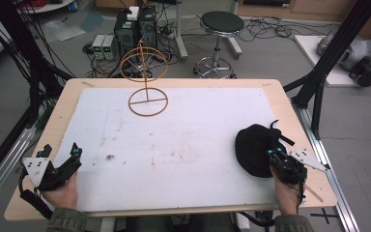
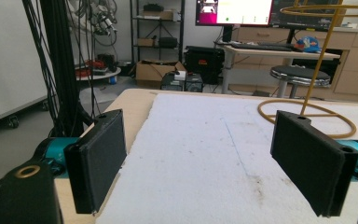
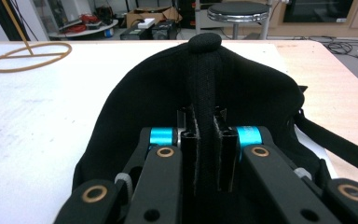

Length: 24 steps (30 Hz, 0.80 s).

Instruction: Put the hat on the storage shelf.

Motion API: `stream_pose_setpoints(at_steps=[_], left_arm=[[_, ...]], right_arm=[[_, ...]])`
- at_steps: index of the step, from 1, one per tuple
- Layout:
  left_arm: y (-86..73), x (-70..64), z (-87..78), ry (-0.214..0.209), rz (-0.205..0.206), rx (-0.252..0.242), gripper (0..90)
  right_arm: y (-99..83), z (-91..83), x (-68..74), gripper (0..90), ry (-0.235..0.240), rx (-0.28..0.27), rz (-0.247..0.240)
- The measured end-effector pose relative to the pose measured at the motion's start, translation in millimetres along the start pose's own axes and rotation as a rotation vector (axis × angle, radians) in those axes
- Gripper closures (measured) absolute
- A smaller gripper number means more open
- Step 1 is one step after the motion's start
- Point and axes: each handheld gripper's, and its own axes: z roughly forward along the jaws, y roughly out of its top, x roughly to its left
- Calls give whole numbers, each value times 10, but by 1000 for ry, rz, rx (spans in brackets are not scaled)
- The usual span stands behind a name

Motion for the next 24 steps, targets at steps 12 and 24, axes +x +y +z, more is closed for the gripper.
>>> stream_pose_setpoints(at_steps=[12,24], left_arm=[[-17,-31,-2,-32,18,15,184],[-28,-86,13,-58,34,28,185]], right_arm=[[84,14,-17,849,9,-52,20],[249,70,145,849,53,-122,-17]])
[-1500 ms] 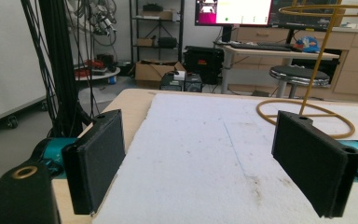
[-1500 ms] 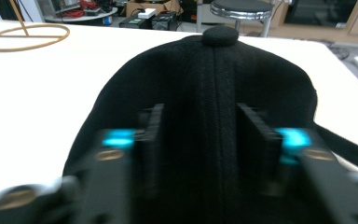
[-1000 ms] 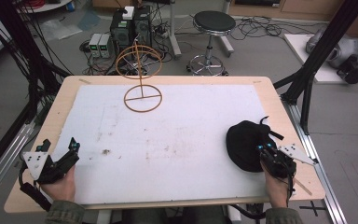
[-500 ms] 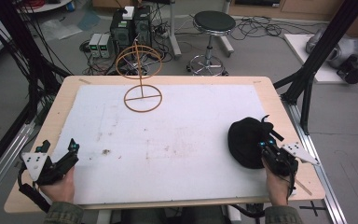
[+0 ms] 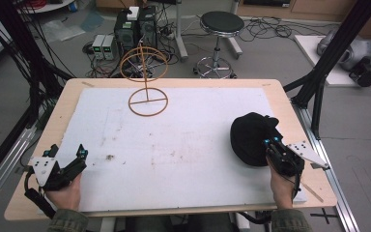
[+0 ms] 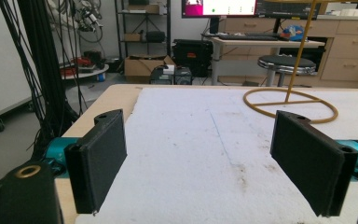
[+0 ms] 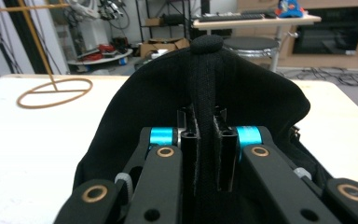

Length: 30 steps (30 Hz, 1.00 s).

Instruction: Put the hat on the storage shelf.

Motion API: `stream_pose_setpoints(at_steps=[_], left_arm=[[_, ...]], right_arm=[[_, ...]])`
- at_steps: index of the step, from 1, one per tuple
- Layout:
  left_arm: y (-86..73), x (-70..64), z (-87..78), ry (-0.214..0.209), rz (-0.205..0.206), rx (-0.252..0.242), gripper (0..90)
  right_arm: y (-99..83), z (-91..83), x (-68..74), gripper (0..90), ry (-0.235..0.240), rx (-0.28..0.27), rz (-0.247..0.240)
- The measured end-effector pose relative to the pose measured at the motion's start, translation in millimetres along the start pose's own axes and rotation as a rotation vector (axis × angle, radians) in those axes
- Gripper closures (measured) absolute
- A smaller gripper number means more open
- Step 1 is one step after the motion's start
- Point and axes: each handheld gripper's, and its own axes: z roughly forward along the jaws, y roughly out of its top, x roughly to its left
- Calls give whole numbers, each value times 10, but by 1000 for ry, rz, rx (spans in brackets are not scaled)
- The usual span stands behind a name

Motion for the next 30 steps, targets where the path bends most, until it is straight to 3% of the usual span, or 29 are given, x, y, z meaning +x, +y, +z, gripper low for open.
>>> stream_pose_setpoints(at_steps=[5,9,15,20,23,28,30], left_arm=[[3,1,4,2,-17,-6,185],[4,-17,18,-7,-12,-1,185],[9,-23,21,-16,-18,-6,185],[17,-16,9,-12,-28,-15,185],[19,-9,5,-10,-37,-18,186],[18,17,-18,-10,-56,-25,186],[15,29,-20,-17,-66,-27,185]], right_arm=[[119,141,56,849,22,-52,14],[177,278,160,848,34,-61,6],[234,341,289,847,52,-81,-2],[393,382,355,846,103,-171,3],[500,431,383,846,119,-205,33],[665,527,470,842,135,-253,6],[712,552,489,842,154,-278,21]])
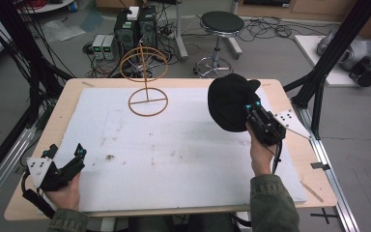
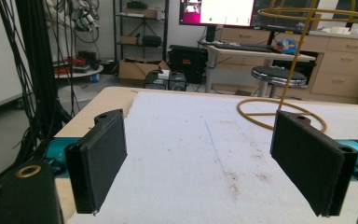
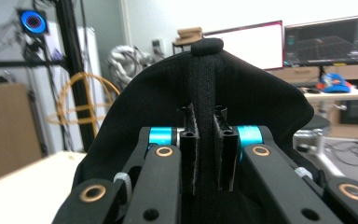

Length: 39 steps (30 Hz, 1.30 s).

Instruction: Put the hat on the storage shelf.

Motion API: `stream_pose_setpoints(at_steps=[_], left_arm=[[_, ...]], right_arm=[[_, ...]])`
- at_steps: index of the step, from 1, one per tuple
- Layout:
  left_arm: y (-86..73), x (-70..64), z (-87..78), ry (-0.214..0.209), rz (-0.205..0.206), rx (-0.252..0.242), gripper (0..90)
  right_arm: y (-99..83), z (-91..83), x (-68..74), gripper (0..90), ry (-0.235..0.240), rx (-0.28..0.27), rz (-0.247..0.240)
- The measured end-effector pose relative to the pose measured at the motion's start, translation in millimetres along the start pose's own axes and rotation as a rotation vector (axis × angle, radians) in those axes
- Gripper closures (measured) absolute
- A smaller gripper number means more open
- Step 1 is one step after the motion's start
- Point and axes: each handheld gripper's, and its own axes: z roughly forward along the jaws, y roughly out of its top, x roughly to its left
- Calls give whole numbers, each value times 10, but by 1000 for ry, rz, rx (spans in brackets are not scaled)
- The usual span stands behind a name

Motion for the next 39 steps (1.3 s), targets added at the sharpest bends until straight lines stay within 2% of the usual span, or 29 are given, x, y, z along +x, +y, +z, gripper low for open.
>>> stream_pose_setpoints(at_steps=[2,6,10,18,26,29,32,37,39], left_arm=[[-1,5,1,-1,-4,0,185],[0,0,5,-3,-1,2,185],[-4,-22,9,-14,5,2,185],[-11,-51,23,-24,12,8,185],[-18,-60,36,-31,17,9,185],[-24,-55,36,-30,18,9,186],[-36,-45,32,-35,22,13,185],[-46,-32,-18,-41,31,18,186],[-46,-38,-43,-46,35,14,186]], right_arm=[[20,20,4,842,10,-4,7],[123,114,23,842,46,-20,-13],[168,176,33,842,58,-27,-7],[256,422,94,842,98,-33,12],[344,692,231,841,131,-32,11],[402,856,354,841,158,-28,0],[419,932,410,841,171,-19,-9],[469,1192,542,841,208,-17,-22],[483,1232,561,841,216,-22,-19]])
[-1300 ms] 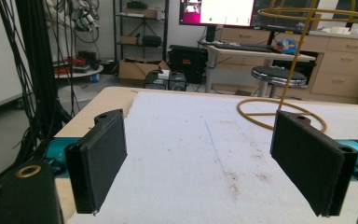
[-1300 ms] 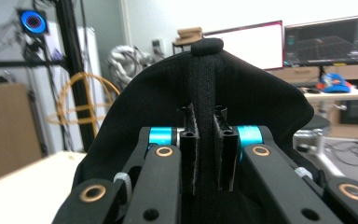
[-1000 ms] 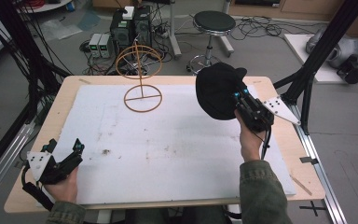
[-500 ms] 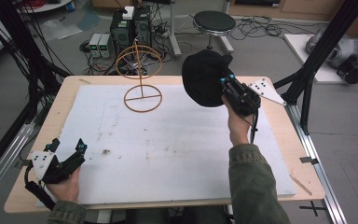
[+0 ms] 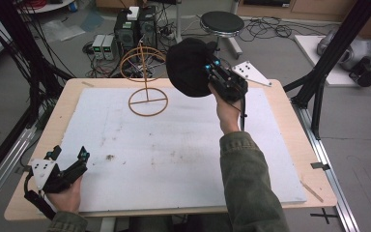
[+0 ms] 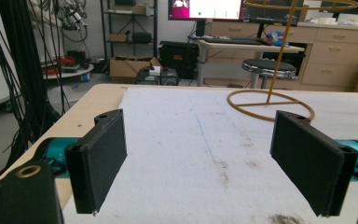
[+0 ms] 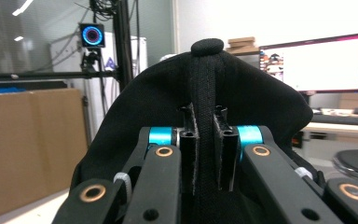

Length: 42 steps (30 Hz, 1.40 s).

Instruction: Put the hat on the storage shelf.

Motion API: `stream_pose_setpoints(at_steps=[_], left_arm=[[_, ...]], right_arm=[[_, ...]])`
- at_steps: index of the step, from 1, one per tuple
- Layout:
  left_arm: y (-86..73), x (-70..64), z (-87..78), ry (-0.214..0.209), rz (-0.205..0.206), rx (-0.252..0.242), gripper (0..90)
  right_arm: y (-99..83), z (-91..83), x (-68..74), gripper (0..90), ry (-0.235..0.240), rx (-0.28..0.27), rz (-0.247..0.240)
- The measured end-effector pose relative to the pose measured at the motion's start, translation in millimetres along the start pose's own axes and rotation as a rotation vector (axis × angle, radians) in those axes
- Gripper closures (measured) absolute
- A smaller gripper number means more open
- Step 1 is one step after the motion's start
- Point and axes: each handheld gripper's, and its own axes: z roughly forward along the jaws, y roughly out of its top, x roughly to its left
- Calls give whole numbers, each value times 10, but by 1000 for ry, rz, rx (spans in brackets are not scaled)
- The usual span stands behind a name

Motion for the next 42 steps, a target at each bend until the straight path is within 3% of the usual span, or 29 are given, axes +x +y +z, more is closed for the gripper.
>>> stream_pose_setpoints(at_steps=[9,15,27,29,34,38,42], left_arm=[[-24,-71,28,-29,61,26,186],[9,-109,55,-35,81,8,185],[49,-150,84,-46,86,-12,185],[49,-148,85,-46,89,-12,185],[52,-153,83,-45,102,-17,185],[55,-163,85,-50,104,-19,186],[59,-163,93,-49,104,-19,186]], right_arm=[[84,364,78,842,36,-3,12],[61,597,142,842,44,3,18],[119,899,228,842,61,13,3],[139,983,205,842,67,15,29],[153,1095,205,841,57,14,27],[138,1192,207,841,62,11,59],[152,1317,272,841,71,29,32]])
